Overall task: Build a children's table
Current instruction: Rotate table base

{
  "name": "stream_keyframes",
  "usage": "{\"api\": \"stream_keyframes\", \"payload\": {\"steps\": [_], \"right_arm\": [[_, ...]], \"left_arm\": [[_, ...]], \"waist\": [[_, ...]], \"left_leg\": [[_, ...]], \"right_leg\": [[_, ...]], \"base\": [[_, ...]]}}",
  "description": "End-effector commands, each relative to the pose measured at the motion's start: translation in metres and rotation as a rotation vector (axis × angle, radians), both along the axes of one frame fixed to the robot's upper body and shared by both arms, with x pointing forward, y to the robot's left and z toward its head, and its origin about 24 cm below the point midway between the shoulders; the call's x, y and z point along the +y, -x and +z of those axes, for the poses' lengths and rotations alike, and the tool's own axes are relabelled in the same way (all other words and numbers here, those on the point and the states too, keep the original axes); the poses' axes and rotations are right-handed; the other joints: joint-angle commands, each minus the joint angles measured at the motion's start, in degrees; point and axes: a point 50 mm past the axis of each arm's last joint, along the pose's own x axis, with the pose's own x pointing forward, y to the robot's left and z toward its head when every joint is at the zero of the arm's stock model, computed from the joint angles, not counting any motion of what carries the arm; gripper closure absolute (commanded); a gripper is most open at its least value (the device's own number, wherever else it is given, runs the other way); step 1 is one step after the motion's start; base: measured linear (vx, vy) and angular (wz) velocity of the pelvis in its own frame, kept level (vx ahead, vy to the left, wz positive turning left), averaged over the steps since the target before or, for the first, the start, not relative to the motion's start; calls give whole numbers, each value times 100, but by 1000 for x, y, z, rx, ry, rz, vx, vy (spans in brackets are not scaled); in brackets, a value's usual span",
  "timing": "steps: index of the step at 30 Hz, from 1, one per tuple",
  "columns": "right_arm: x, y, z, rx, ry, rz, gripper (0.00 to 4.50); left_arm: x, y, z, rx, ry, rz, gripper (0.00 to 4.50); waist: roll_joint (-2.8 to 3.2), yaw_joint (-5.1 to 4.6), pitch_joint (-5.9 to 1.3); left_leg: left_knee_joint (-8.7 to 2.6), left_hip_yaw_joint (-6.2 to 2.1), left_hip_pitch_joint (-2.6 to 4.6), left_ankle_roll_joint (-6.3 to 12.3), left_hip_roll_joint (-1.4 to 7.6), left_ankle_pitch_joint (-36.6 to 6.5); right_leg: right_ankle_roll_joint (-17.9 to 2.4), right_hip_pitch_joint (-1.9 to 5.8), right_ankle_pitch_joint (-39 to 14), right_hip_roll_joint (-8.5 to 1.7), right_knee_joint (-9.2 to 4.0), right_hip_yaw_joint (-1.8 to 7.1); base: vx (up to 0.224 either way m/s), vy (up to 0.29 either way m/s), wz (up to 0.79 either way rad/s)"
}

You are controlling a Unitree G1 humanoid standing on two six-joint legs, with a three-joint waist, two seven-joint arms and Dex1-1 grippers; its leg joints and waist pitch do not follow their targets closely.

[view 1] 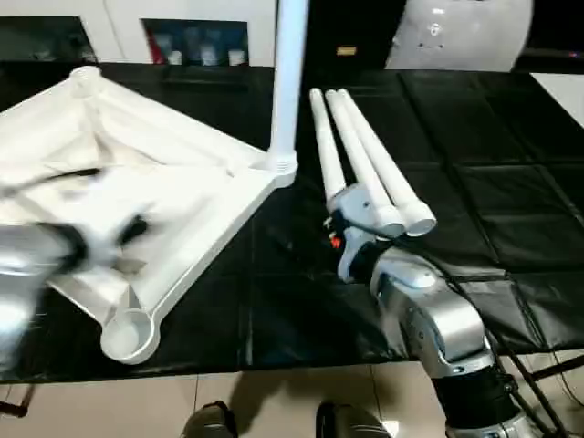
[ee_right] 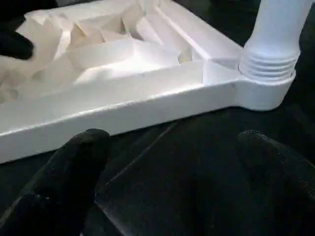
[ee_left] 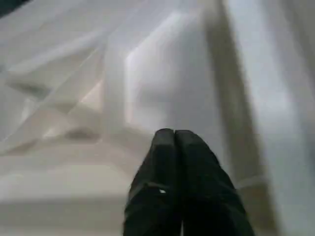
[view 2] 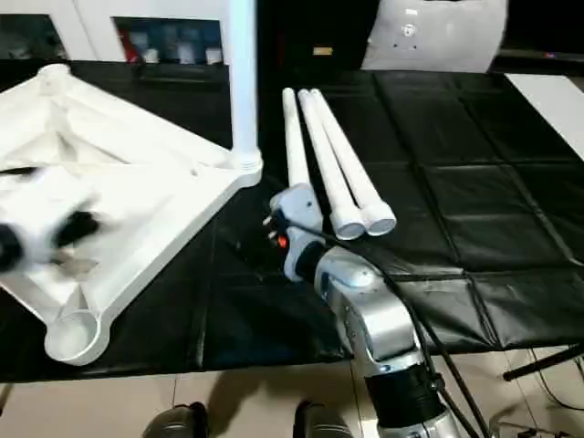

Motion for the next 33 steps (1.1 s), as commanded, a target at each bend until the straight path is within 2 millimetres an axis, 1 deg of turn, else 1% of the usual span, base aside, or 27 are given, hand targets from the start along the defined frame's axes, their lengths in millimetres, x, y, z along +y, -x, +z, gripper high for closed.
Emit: {"api": "stream_keyframes", "payload": {"steps": [1,3,4,5,6,7,8,9,10,12,16,18,20,21,22,23,24,25,26,27,28,29,30,31,32,33], "right_arm": [[5,1,-10,35,49,-10,0],[9,-2,-12,44,46,-24,0],[12,-2,-12,44,45,-23,0],[12,-2,-12,44,45,-23,0],[14,-3,-12,44,45,-22,0],[15,-3,-12,46,45,-20,0],[16,-3,-13,48,45,-17,0],[18,-3,-13,51,46,-13,0],[18,-3,-13,51,46,-13,0],[21,-4,-15,54,47,-9,0],[28,-4,-14,56,11,-2,0],[28,-5,-14,57,9,-4,0],[31,-7,-18,62,19,-5,0],[31,-7,-20,65,22,-5,0],[33,-8,-22,75,18,-7,0],[33,-8,-22,75,18,-7,0],[33,-9,-23,78,19,-8,0],[34,-9,-24,81,20,-9,0],[34,-10,-24,83,23,-11,0],[33,-12,-29,94,45,-25,0],[33,-12,-29,94,45,-25,0],[32,-13,-31,98,63,-31,0],[32,-13,-31,98,63,-31,0],[28,-14,-34,101,102,-37,0],[27,-15,-35,101,110,-41,0],[27,-15,-35,101,111,-41,0]], "left_arm": [[3,6,1,48,-42,10,441],[8,11,0,100,-102,16,441],[11,16,-2,144,-135,14,441],[11,16,-2,147,-137,14,441],[13,19,-3,172,-156,13,441],[13,20,-3,181,-163,14,441],[14,22,-4,199,-171,10,441],[15,24,-6,217,-178,6,441],[15,24,-6,219,-179,5,441],[15,27,-11,251,-182,-1,441],[14,31,-20,297,-151,-21,441],[13,32,-23,309,-146,-25,441],[12,34,-33,341,-127,-43,441],[11,34,-37,354,-110,-51,441],[8,35,-43,372,-81,-66,441],[8,35,-43,372,-81,-66,441],[5,35,-47,380,-65,-86,441],[3,35,-49,387,-52,-102,441],[0,35,-51,390,-39,-119,441],[-21,33,-59,400,40,-214,441],[-21,33,-59,400,40,-214,441],[-33,31,-60,390,87,-259,441],[-33,31,-60,390,87,-259,441],[-54,25,-58,364,171,-327,441],[-62,22,-57,359,201,-354,441],[-63,22,-57,358,205,-358,441]], "waist": [[179,1,-379],[181,8,-387],[189,4,-376],[184,1,-378],[196,4,-382],[200,-2,-377],[209,10,-382],[206,11,-376],[197,15,-380],[199,9,-377],[209,3,-372],[206,1,-375],[212,-3,-378],[182,-7,-384],[188,-8,-379],[197,-3,-383],[192,-3,-401],[184,-7,-391],[187,-4,-401],[105,-15,-407],[143,0,-394],[160,25,-408],[153,31,-404],[156,45,-409],[182,59,-407],[171,62,-408]], "left_leg": [[-417,-65,190,-389,59,-1672],[-413,-68,195,-402,61,-1671],[-421,-76,189,-397,62,-1714],[-422,-76,191,-398,64,-1730],[-418,-74,202,-413,69,-1700],[-423,-70,194,-428,70,-1655],[-416,-68,213,-436,74,-1637],[-417,-65,199,-437,67,-1625],[-416,-67,195,-439,66,-1617],[-422,-71,183,-446,62,-1628],[-423,-76,203,-455,65,-1787],[-428,-81,197,-458,66,-1762],[-425,-79,202,-454,68,-1753],[-423,-72,205,-454,67,-1775],[-422,-75,195,-448,63,-1729],[-421,-73,204,-454,61,-1743],[-414,-74,198,-450,61,-1652],[-417,-69,190,-434,58,-1629],[-415,-73,192,-439,61,-1611],[-404,-60,186,-394,60,-1485],[-406,-47,219,-397,71,-1532],[-397,-45,222,-411,63,-1513],[-401,-48,209,-412,64,-1504],[-402,-47,219,-436,63,-1511],[-396,-52,219,-468,63,-1524],[-398,-46,207,-474,55,-1526]], "right_leg": [[-861,180,-1453,-236,-399,155],[-897,186,-1394,-245,-390,157],[-890,186,-1410,-244,-393,152],[-887,186,-1412,-240,-387,151],[-893,180,-1350,-243,-384,153],[-912,186,-1256,-236,-374,153],[-920,178,-1209,-237,-375,153],[-938,186,-1148,-234,-367,151],[-941,197,-1143,-242,-367,153],[-939,202,-1164,-244,-361,151],[-921,183,-1363,-253,-381,157],[-927,191,-1310,-248,-370,153],[-931,182,-1290,-251,-370,153],[-928,190,-1320,-248,-379,156],[-941,192,-1289,-252,-373,161],[-944,187,-1299,-249,-372,159],[-955,208,-1159,-247,-354,158],[-957,203,-1119,-242,-359,158],[-961,218,-1095,-245,-349,156],[-967,227,-1046,-248,-342,163],[-985,191,-1102,-245,-361,170],[-980,201,-1099,-247,-350,164],[-976,206,-1082,-251,-345,168],[-952,203,-1091,-244,-340,160],[-946,202,-1074,-248,-328,160],[-936,209,-1077,-244,-338,160]], "base": [[0,0,0],[0,0,0],[0,0,0],[0,0,0],[0,0,0],[0,0,0],[0,0,0],[0,0,0],[0,0,0],[0,0,0],[0,0,0],[0,0,0],[0,0,0],[0,0,0],[0,0,0],[0,0,0],[0,0,0],[0,0,0],[0,0,0],[0,0,0],[0,0,0],[0,0,0],[0,0,0],[0,0,0],[0,0,0],[0,0,0]]}}
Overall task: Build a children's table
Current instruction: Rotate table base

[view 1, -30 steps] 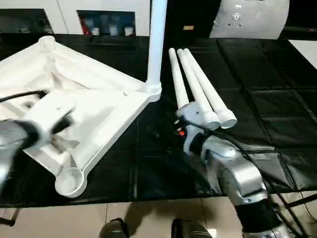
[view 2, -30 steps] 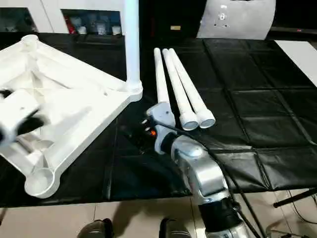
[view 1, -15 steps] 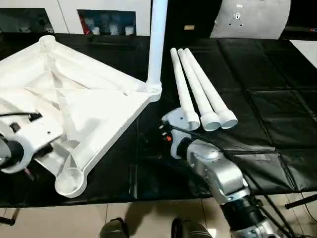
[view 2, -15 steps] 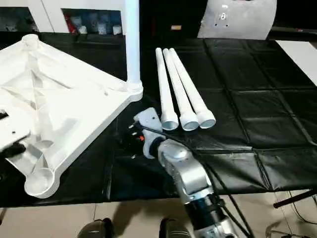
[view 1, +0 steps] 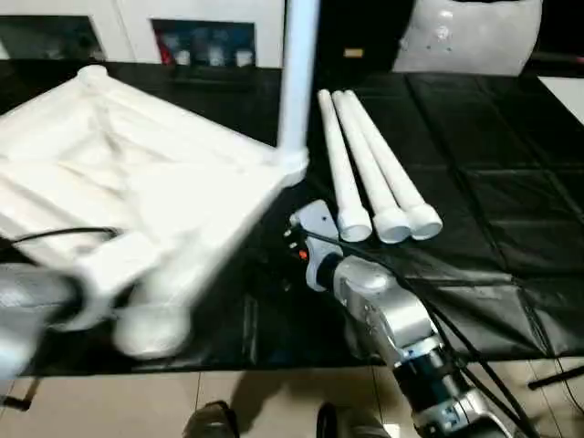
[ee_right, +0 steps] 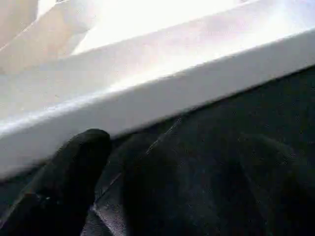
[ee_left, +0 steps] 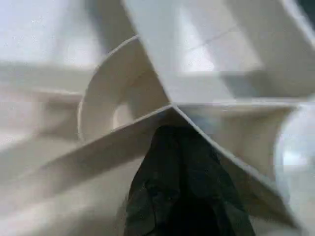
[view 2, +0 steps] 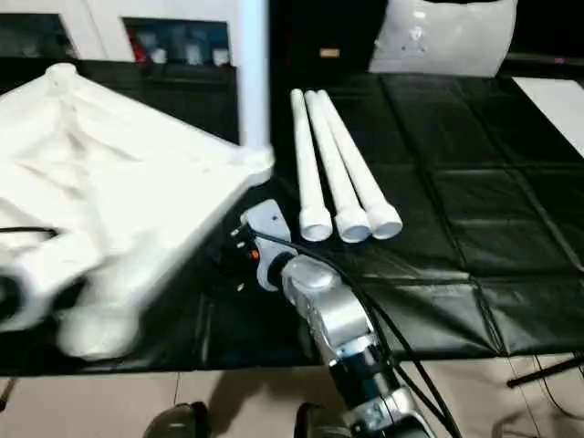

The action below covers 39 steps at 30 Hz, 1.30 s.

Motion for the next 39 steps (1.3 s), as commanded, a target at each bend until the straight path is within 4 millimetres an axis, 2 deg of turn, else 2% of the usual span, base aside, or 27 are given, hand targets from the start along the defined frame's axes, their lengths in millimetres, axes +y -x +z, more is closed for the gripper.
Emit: {"api": "stream_keyframes", "payload": {"steps": [1,2,3,4,5,8,10,11,12,13,17,18,21,22,28,32,36,38,39], "right_arm": [[-5,-2,-3,1,26,-17,0],[-6,-2,-3,-1,25,-20,0],[-6,-2,-3,-1,25,-21,0],[-8,-3,-3,-4,25,-25,0],[-9,-3,-2,-7,25,-33,0],[-12,-4,-2,-12,25,-45,0],[-12,-5,-2,-13,26,-49,0],[-13,-6,-2,-13,27,-49,0],[-13,-6,-2,-13,27,-49,0],[-10,-8,-1,-16,26,-42,0],[-5,-11,2,-29,28,-20,0],[5,-15,8,-49,25,18,0],[12,-18,12,-64,21,49,0],[17,-19,14,-71,20,64,0],[25,-25,14,-79,22,72,0],[29,-29,16,-84,11,73,0],[31,-32,18,-99,4,70,0],[31,-34,24,-126,-28,60,0],[30,-34,25,-130,-33,59,0]], "left_arm": [[-19,4,-3,42,72,-92,441],[-25,3,-4,45,102,-110,441],[-26,3,-4,45,105,-114,441],[-32,2,-5,45,120,-135,441],[-37,1,-7,49,140,-153,441],[-43,0,-8,53,166,-172,441],[-45,0,-8,55,169,-179,441],[-46,0,-8,59,173,-186,441],[-46,0,-8,59,173,-186,441],[-50,0,-10,76,196,-196,441],[-52,0,-11,86,206,-204,441],[-56,-2,-12,86,213,-208,441],[-58,-4,-11,80,221,-210,441],[-61,-5,-9,75,233,-214,441],[-63,-8,-7,58,244,-208,441],[-64,-11,-6,40,256,-196,441],[-65,-19,-4,-7,262,-162,441],[-59,-37,-3,-104,210,-59,441],[-57,-40,-3,-118,202,-43,441]], "waist": [[149,-47,-403],[181,-51,-407],[145,-76,-404],[140,-86,-413],[201,-82,-410],[164,-125,-415],[167,-138,-412],[196,-138,-402],[196,-138,-402],[211,-139,-398],[200,-145,-391],[202,-152,-389],[209,-173,-370],[191,-188,-379],[186,-258,-394],[201,-274,-388],[214,-268,-382],[227,-266,-368],[216,-248,-369]], "left_leg": [[-408,-39,180,-469,49,-1494],[-407,-52,174,-475,49,-1508],[-402,-42,170,-458,44,-1536],[-392,-46,167,-443,46,-1501],[-389,-53,171,-444,40,-1500],[-389,-63,146,-417,39,-1501],[-383,-59,160,-389,42,-1518],[-385,-62,164,-387,45,-1536],[-385,-62,164,-387,45,-1536],[-385,-60,181,-394,50,-1607],[-395,-67,185,-416,53,-1719],[-395,-70,189,-421,48,-1778],[-396,-77,182,-435,50,-1837],[-394,-82,172,-428,52,-1766],[-374,-69,143,-343,52,-1424],[-368,-59,146,-311,55,-1401],[-371,-55,158,-303,60,-1414],[-371,-51,177,-299,64,-1532],[-368,-47,184,-291,60,-1587]], "right_leg": [[-883,224,-1071,-234,-342,168],[-860,227,-1105,-243,-341,165],[-844,226,-1135,-231,-359,167],[-836,236,-1148,-236,-358,171],[-840,229,-1138,-240,-352,172],[-882,260,-1124,-230,-355,158],[-903,244,-1131,-222,-364,160],[-917,236,-1141,-218,-365,159],[-917,236,-1141,-218,-365,159],[-944,222,-1184,-214,-370,155],[-958,222,-1287,-213,-377,147],[-959,218,-1385,-215,-381,143],[-936,213,-1513,-230,-400,150],[-954,229,-1429,-230,-385,148],[-1130,268,-840,-221,-337,143],[-1213,274,-756,-222,-336,143],[-1242,273,-725,-215,-333,142],[-1236,253,-823,-206,-352,141],[-1202,258,-939,-211,-361,145]], "base": [[0,0,0],[0,0,0],[0,0,0],[0,0,0],[0,0,0],[0,0,0],[0,0,0],[0,0,0],[0,0,0],[0,0,0],[0,0,0],[0,0,0],[0,0,0],[0,0,0],[0,0,0],[0,0,0],[0,0,0],[0,0,0],[0,0,0]]}}
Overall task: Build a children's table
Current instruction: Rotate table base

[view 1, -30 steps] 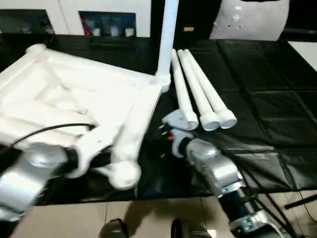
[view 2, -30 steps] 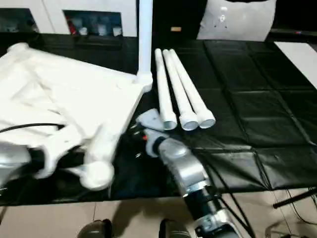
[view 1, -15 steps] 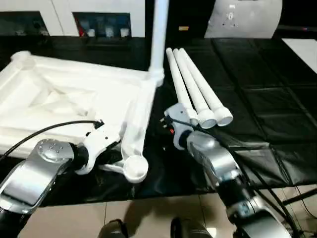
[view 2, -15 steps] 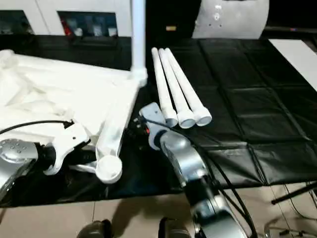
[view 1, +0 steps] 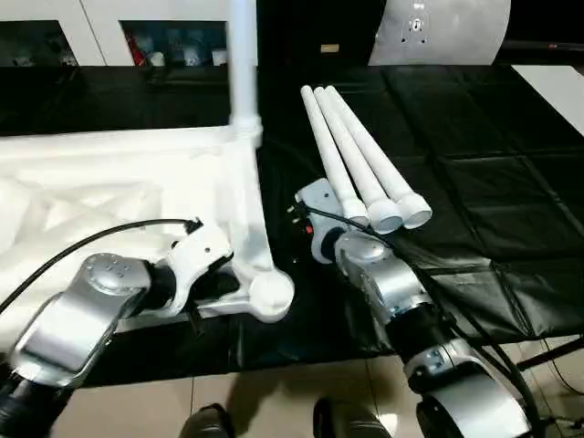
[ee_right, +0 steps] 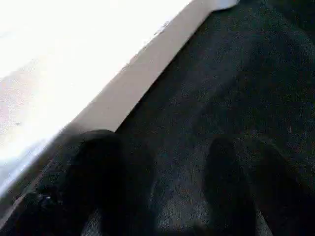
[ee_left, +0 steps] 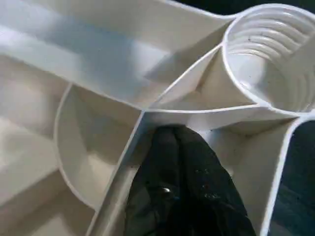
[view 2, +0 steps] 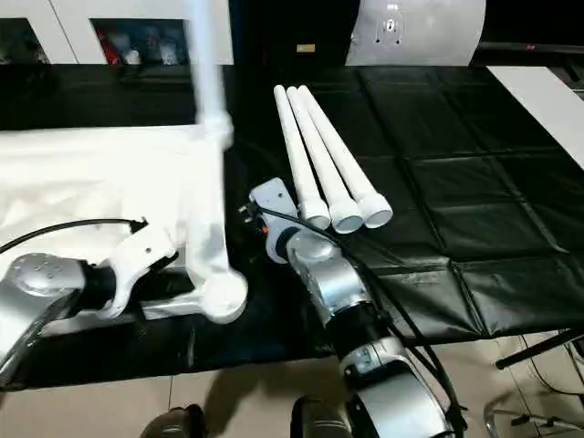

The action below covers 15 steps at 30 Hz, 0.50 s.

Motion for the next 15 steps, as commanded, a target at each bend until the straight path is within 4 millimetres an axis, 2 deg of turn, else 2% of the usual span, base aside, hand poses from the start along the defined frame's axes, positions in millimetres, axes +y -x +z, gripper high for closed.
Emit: {"api": "stream_keyframes", "payload": {"steps": [1,3,4,6,9,10,12,15], "right_arm": [[31,8,19,-62,-82,122,0],[28,8,21,-82,-81,125,0],[25,9,24,-102,-77,132,0],[21,10,27,-123,-75,136,0],[6,12,40,-173,-110,89,0],[3,13,42,-179,-116,78,0],[-13,15,51,-217,-132,14,0],[-23,17,56,-232,-141,-15,0]], "left_arm": [[-5,-12,8,-111,0,29,441],[-3,-19,10,-145,-6,75,441],[0,-24,13,-177,-17,114,441],[2,-29,15,-201,-23,140,441],[5,-40,19,-270,-9,227,441],[5,-41,19,-280,-7,240,441],[-2,-44,27,-348,84,223,441],[-4,-44,32,-363,143,241,441]], "waist": [[145,37,-403],[145,41,-407],[166,50,-415],[167,55,-423],[158,70,-424],[175,104,-455],[169,137,-460],[157,178,-488]], "left_leg": [[-368,-21,167,-249,25,-1588],[-371,-27,170,-249,30,-1575],[-365,-26,171,-245,32,-1510],[-367,-31,162,-204,34,-1445],[-370,-35,151,-176,39,-1345],[-359,-31,171,-170,46,-1227],[-357,-31,163,-188,37,-1197],[-346,-20,171,-202,37,-1158]], "right_leg": [[-1132,285,-1050,-274,-374,157],[-1107,284,-1096,-275,-378,156],[-1096,284,-1019,-270,-370,155],[-1102,289,-880,-266,-363,149],[-1100,305,-708,-266,-358,150],[-1141,304,-503,-253,-342,141],[-1128,312,-474,-247,-348,137],[-1137,324,-386,-250,-328,138]], "base": [[0,0,0],[0,0,0],[0,0,0],[0,0,0],[0,0,0],[0,0,0],[0,0,0],[0,0,0]]}}
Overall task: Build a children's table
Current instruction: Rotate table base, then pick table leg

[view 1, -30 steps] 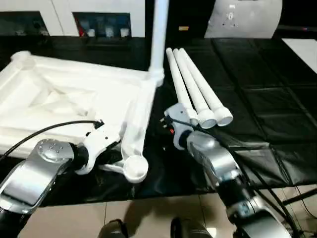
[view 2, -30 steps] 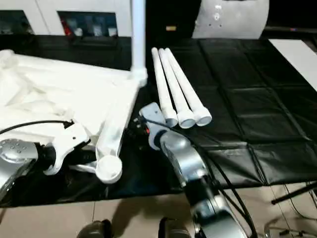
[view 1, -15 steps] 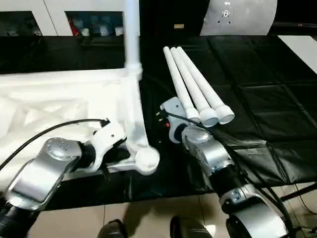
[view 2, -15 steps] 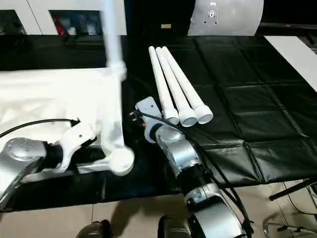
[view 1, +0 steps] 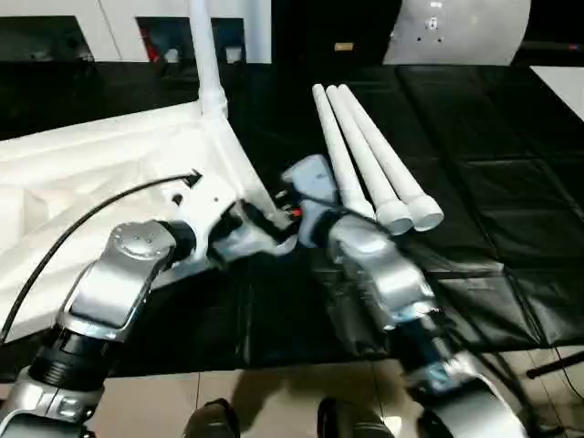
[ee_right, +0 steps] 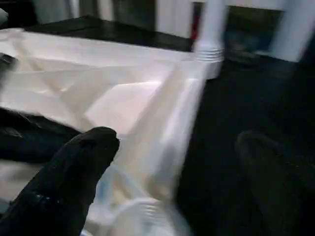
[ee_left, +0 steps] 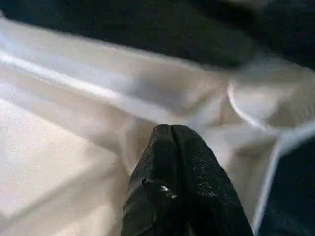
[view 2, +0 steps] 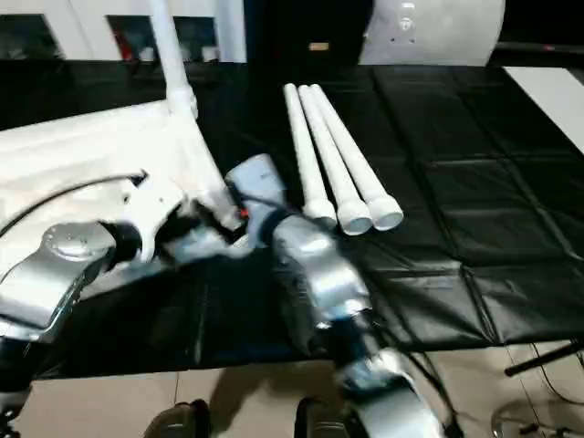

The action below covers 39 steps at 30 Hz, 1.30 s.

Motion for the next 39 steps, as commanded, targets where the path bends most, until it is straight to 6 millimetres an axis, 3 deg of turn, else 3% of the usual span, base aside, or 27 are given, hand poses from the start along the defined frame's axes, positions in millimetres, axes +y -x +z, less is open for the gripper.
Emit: {"api": "stream_keyframes", "payload": {"steps": [1,7,9,11,14,15,16,18,20,21,22,23,24,25,26,27,30,34,39], "right_arm": [[-13,5,9,-23,-31,-36,0],[-31,15,14,-41,-12,-99,0],[-41,20,8,26,17,-191,0],[-45,19,3,118,22,-253,0],[-47,10,2,191,51,-323,0],[-47,5,4,202,50,-336,0],[-47,3,5,207,46,-342,0],[-46,-11,6,250,43,-355,0],[-45,-25,6,269,75,-362,0],[-45,-25,6,269,75,-362,0],[-41,-35,7,311,90,-374,0],[-41,-36,7,313,91,-374,0],[-39,-42,7,335,92,-377,0],[-34,-52,9,370,94,-374,0],[-32,-56,9,378,103,-374,0],[-30,-60,9,397,103,-370,0],[-22,-70,11,456,97,-366,0],[-19,-73,8,502,107,-358,0],[-23,-75,0,555,141,-423,0]], "left_arm": [[-1,0,9,-48,50,6,441],[8,8,12,-70,86,11,388],[15,18,17,-115,205,77,370],[18,28,18,-137,313,152,357],[10,41,11,-109,323,136,333],[8,45,9,-100,307,127,322],[6,47,8,-96,297,121,316],[2,50,7,-88,279,94,296],[0,52,7,-88,254,75,280],[0,52,7,-88,254,75,274],[0,54,9,-90,257,84,265],[0,54,9,-91,256,84,265],[1,55,11,-93,246,84,247],[2,56,13,-96,225,80,247],[3,56,13,-97,217,81,238],[4,57,14,-99,202,80,225],[5,60,16,-105,150,70,201],[3,64,15,-89,138,59,173],[3,68,16,-79,130,59,173]], "waist": [[124,5,-483],[162,-30,-506],[194,-30,-520],[181,-47,-531],[170,-39,-520],[149,-51,-494],[166,-47,-476],[127,-55,-465],[138,-64,-449],[142,-70,-443],[65,-76,-412],[91,-76,-428],[106,-71,-433],[86,-88,-417],[107,-94,-425],[95,-89,-372],[118,-100,-410],[92,-93,-354],[91,-75,-310]], "left_leg": [[-356,1,182,-197,32,-1165],[-354,-15,172,-216,33,-1261],[-344,-14,179,-253,31,-1240],[-336,-19,167,-270,36,-1194],[-341,-14,190,-276,32,-1427],[-349,-14,195,-277,29,-1627],[-353,-23,208,-302,29,-1769],[-357,-40,214,-332,27,-1829],[-347,-41,220,-372,16,-1917],[-345,-38,210,-383,11,-1926],[-348,-24,201,-378,13,-1894],[-345,-44,186,-391,7,-1857],[-334,-36,201,-384,10,-1804],[-335,-34,190,-372,8,-1796],[-321,-33,185,-366,3,-1748],[-341,-27,171,-348,8,-1760],[-331,-33,171,-322,17,-1593],[-336,-5,152,-244,29,-1362],[-349,9,165,-239,32,-1420]], "right_leg": [[-1095,332,-450,-250,-323,167],[-1040,328,-703,-257,-342,161],[-1072,339,-670,-243,-337,161],[-1132,354,-487,-225,-311,152],[-1056,312,-833,-213,-355,147],[-920,275,-1256,-219,-393,151],[-794,245,-1572,-226,-411,153],[-687,221,-1766,-231,-413,153],[-609,197,-1935,-227,-432,149],[-598,192,-1932,-223,-442,151],[-569,172,-1887,-219,-454,158],[-615,202,-1855,-231,-407,152],[-619,184,-1808,-236,-415,155],[-649,180,-1774,-238,-414,156],[-721,191,-1681,-243,-395,149],[-688,172,-1659,-235,-417,154],[-811,203,-1302,-234,-349,141],[-1003,206,-776,-234,-311,141],[-1036,208,-846,-240,-316,137]], "base": [[0,0,0],[0,0,0],[0,0,0],[0,0,0],[0,0,0],[0,0,0],[0,0,0],[0,0,0],[0,0,0],[0,0,0],[0,0,0],[0,0,0],[0,0,0],[0,0,0],[0,0,0],[0,0,0],[0,0,0],[0,0,0],[0,0,0]]}}
